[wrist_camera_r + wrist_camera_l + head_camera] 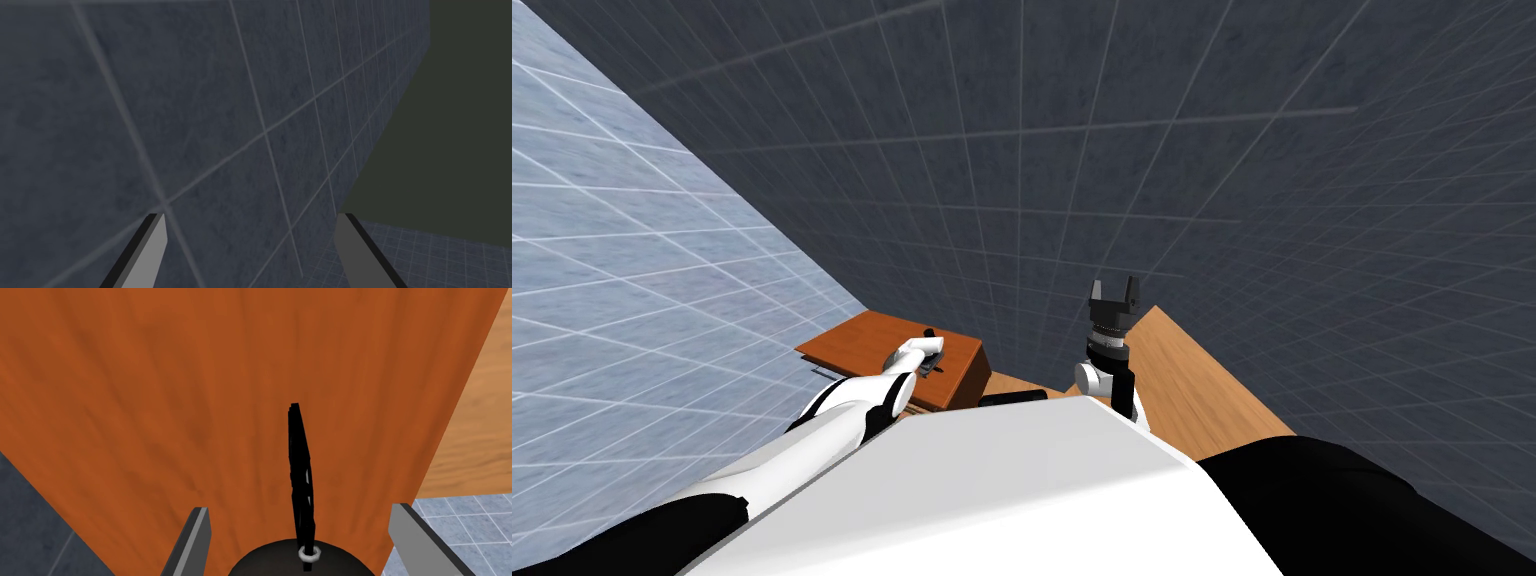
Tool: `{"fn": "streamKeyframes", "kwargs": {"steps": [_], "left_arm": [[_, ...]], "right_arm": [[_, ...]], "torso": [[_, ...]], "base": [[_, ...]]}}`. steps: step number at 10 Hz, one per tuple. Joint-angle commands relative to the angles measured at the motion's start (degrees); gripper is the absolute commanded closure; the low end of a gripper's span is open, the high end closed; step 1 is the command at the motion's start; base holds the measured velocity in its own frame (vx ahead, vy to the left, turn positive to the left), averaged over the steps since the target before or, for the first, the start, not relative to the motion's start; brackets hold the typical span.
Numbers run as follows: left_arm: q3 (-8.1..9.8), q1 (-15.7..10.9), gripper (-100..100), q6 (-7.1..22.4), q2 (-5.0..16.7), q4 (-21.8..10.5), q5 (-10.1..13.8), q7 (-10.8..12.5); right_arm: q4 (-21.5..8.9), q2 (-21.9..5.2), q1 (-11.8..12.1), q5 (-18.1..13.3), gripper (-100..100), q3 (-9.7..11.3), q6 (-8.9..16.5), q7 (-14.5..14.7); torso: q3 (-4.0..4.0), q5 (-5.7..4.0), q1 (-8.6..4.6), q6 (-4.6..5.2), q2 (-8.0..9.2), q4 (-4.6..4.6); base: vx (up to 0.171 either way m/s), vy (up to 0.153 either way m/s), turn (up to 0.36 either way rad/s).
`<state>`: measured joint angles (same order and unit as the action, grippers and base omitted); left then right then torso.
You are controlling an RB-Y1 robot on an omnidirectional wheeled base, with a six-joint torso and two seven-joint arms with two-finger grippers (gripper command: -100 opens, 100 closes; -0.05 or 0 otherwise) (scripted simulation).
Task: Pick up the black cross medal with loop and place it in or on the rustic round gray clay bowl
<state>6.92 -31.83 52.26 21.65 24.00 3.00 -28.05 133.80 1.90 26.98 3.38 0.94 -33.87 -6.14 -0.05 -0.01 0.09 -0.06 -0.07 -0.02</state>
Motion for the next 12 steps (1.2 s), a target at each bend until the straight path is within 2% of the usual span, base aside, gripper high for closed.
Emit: {"fn": "streamKeyframes", "kwargs": {"steps": [1, 3, 4, 5, 6, 8, 9, 10, 12], "left_arm": [[0.16, -0.9, -100, 0.9, 0.6, -1.7, 0.0, -0.4], [0.15, -0.3, -100, 1.5, 0.5, -0.5, 0.0, -0.3], [0.16, -0.4, 0, 1.4, 0.5, -0.7, 0.0, -0.4], [-0.18, 0.6, -100, -0.2, 0.0, -1.3, -0.2, 0.4], [-0.18, 0.6, -100, -0.2, 0.0, -1.3, -0.2, 0.4], [-0.59, 1.8, -100, -2.2, -0.7, -2.2, -0.5, 1.3], [-0.44, 0.8, -100, -2.2, -0.4, -3.3, -0.4, 0.8], [-0.47, 0.8, 100, -2.6, -0.4, -3.5, -0.4, 0.9], [-0.46, 0.9, 100, -2.5, -0.4, -3.5, -0.4, 0.9]], "right_arm": [[0.0, 0.0, 0.0, 0.0, 0, 0.0, 0.0, 0.0], [0.0, 0.0, 0.0, 0.0, 0, 0.0, 0.0, 0.0], [0.0, 0.0, 0.0, 0.0, 0, 0.0, 0.0, 0.0], [0.0, 0.0, 0.0, 0.0, 0, 0.0, 0.0, 0.0], [0.0, 0.0, 0.0, 0.0, 0, 0.0, 0.0, 0.0], [0.0, 0.0, 0.0, 0.0, 0, 0.0, 0.0, 0.0], [0.0, 0.0, 0.0, 0.0, 0, 0.0, 0.0, 0.0], [0.0, 0.0, 0.0, 0.0, 0, 0.0, 0.0, 0.0], [0.0, 0.0, 0.0, 0.0, 0, 0.0, 0.0, 0.0]], "torso": [[0.0, 0.0, 0.0, 0.0, 0.0, 0.0], [0.04, -0.01, -0.05, 0.0, 0.07, 0.01], [0.07, -0.01, -0.07, 0.0, 0.12, 0.02], [0.08, -0.01, -0.07, 0.0, 0.15, 0.03], [0.05, 0.01, 0.0, -0.01, 0.08, 0.01], [0.02, 0.01, 0.03, 0.0, 0.05, 0.0], [0.0, 0.02, 0.05, 0.0, 0.0, -0.01], [0.03, 0.0, -0.01, 0.0, 0.05, 0.01], [0.04, 0.07, -0.01, 0.1, 0.07, 0.03]], "base": [[0.036, 0.013, -0.009], [0.012, 0.003, 0.0], [0.0, 0.0, 0.0], [0.036, 0.023, -0.021], [0.037, 0.027, -0.009], [0.041, 0.031, -0.015], [0.025, 0.015, -0.005], [0.0, 0.0, 0.0], [-0.001, 0.001, 0.01]]}}
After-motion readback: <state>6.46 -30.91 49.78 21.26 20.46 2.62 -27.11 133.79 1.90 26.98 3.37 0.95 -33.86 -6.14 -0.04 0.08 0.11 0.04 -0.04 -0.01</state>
